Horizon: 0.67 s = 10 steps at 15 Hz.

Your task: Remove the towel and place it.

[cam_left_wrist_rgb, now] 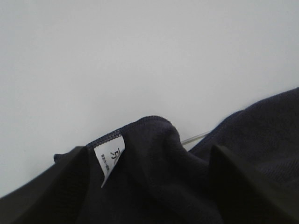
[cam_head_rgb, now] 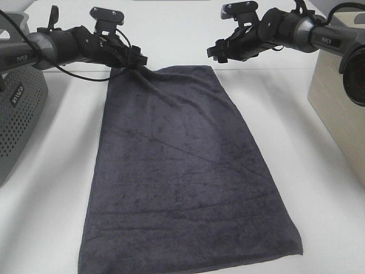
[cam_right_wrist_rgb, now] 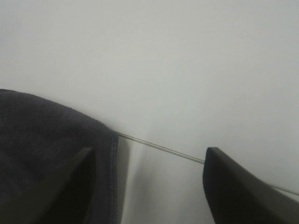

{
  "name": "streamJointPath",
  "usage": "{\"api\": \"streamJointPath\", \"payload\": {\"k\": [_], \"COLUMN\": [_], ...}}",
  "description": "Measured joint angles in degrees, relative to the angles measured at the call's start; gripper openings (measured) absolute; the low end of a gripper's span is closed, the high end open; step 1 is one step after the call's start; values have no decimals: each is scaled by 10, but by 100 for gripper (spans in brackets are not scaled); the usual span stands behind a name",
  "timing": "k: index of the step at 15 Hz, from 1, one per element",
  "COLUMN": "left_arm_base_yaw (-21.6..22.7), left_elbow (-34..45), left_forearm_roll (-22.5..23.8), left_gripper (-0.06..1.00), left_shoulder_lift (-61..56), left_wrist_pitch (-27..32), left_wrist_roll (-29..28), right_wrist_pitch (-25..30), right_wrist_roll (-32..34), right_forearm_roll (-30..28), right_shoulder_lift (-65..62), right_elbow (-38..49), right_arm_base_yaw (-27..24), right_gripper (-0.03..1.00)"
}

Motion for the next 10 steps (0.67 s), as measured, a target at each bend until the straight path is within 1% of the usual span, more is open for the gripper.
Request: {"api": "streamJointPath", "payload": {"k": [2,3,4,5,6,7,8,10], "left_arm_base_yaw": [-1,-2,-3,-5,-6,-6,-6,-6], "left_elbow": [0,0,0,0,0,0,0,0], "left_forearm_roll": [-17,-21,-25,-26,-26,-25,-18,32], "left_gripper": [67,67,67,68,68,68,68,68], "left_shoulder_lift": [-1,-7,-17,-44,-58,-66,-81,-116], "left_wrist_pitch": [-13,-9,10,87,143,170,211,280], "left_wrist_roll": [0,0,0,0,-2,-5,-8,-14], "right_wrist_pitch": [-4,-13,-19,-32,-38,-44,-52,-62], "right_wrist_roll": [1,1,1,-5,-12,-18,-23,-32], "right_forearm_roll": [3,6,10,21,26,29,33,36], "right_shoulder_lift": [0,0,0,0,0,0,0,0], "right_elbow": [0,0,0,0,0,0,0,0], "right_arm_base_yaw": [0,0,0,5,9,12,15,23], "right_gripper": [66,66,65,62,61,60,60,59]}}
